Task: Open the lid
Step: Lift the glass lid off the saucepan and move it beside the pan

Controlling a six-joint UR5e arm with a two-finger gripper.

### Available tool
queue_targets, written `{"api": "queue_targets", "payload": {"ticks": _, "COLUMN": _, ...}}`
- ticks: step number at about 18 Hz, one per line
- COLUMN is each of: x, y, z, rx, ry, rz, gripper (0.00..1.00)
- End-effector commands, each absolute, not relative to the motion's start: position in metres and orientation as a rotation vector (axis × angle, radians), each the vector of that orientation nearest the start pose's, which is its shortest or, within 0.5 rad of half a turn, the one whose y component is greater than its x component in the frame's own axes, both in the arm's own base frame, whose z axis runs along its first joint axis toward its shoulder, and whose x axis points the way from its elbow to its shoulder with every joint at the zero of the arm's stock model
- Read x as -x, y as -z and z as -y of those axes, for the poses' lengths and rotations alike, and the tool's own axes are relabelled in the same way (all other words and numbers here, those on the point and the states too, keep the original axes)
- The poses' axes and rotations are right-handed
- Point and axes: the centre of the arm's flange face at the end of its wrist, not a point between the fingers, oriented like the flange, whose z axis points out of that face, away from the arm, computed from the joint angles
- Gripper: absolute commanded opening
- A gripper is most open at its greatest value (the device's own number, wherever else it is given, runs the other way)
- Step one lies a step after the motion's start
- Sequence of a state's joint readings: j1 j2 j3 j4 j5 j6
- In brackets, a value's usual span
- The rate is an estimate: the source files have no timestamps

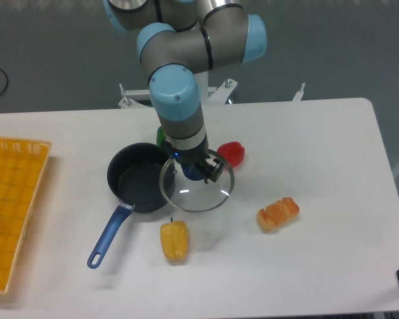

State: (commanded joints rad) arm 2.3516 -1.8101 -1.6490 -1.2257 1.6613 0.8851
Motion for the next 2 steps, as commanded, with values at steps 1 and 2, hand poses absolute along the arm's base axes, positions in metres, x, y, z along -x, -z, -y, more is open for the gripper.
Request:
{"api": "queue_targets", "payload": {"ticks": 1, "x": 0.3169, "y": -0.3565, "z": -0.4965, "rx": 3.183, "ry": -0.13, "rz": -0.164, "gripper": 0.6}}
{"api": "queue_targets", "payload": {"ticks": 2, "x": 0.3168, "y": -0.3548, "z": -0.4963, "rx": 3.186, "ry": -0.124, "rz": -0.165, "gripper": 0.6}}
